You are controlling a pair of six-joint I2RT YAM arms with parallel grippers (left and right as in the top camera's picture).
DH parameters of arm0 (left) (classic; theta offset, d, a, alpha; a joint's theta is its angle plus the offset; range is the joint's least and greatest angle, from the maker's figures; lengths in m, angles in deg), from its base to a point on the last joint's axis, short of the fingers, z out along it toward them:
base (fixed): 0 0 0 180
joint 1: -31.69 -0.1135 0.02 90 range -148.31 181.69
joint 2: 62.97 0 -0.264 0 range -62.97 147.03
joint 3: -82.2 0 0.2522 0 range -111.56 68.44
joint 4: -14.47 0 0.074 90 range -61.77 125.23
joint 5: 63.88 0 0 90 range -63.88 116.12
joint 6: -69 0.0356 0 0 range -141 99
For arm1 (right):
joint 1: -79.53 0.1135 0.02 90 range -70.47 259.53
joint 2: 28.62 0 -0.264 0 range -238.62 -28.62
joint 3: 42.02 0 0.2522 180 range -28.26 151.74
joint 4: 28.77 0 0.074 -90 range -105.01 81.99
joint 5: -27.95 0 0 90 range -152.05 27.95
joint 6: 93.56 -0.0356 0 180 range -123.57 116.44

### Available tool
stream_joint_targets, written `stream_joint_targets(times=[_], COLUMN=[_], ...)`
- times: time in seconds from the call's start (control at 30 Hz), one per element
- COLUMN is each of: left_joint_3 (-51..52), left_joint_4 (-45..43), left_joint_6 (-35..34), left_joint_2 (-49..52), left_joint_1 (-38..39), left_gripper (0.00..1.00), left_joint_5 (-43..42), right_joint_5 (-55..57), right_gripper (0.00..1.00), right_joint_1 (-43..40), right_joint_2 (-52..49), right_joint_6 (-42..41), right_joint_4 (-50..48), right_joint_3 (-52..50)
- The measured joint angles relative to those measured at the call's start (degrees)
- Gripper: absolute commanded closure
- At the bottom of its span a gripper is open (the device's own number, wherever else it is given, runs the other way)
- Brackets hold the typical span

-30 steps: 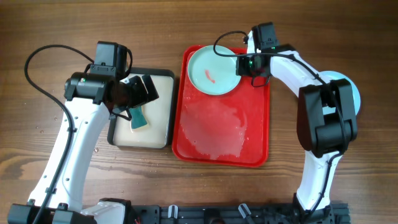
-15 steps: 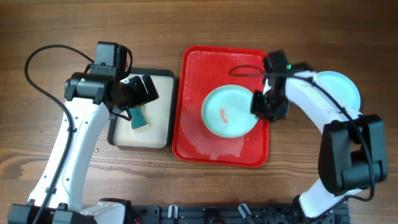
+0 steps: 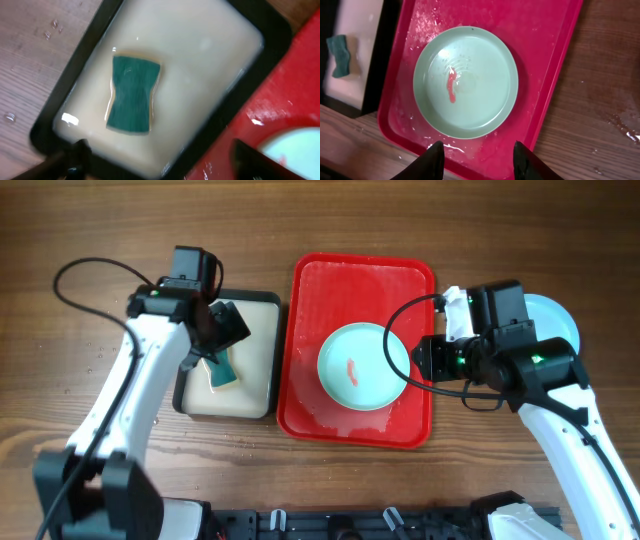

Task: Clean dirty plates on tray and stack at the side
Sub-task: 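Grasp the sponge from the soapy tray with the left gripper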

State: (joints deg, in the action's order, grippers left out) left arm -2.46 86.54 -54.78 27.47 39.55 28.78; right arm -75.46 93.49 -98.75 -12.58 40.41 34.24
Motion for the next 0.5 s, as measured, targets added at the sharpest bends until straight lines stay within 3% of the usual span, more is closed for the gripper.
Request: stream_joint_targets(times=[0.1,0.13,0.2,0.37,0.4,0.5], left_joint_3=[4.6,6.3,8.7,8.7,7.6,1.7], left_joint_4=[-3.5,-3.7,-4.8,-4.4,-2.1,3.4], left_joint_6=[-2.3,-3.0,-3.3,-3.5,-3.0,-1.0], left_joint_2=[7.0,10.2,13.8,14.6,14.6,13.9], left_joint_1=[0.0,0.0,0.0,0.0,-0.1,-0.1], left_gripper=[0.76,0.76,0.96,0.96,0.85,0.78], left_joint_5=[0.8,0.8,0.7,0.6,-0.5,-2.5], right_joint_5=[0.4,0.4,0.4,0.4,0.4,0.4], right_gripper=[0.59,0.59,0.6,0.59,0.6,0.59], right_joint_1=[0.0,0.0,0.0,0.0,0.0,0.0], right_joint_2=[-2.9,-4.3,-6.1,-8.2,-8.2,-8.2], right_joint_6=[0.2,0.1,0.1,0.1,0.1,0.1], right_joint_4=[-0.7,-0.7,-0.7,-0.6,-0.5,-0.3], right_joint_3=[0.0,0.0,0.0,0.0,0.0,0.0])
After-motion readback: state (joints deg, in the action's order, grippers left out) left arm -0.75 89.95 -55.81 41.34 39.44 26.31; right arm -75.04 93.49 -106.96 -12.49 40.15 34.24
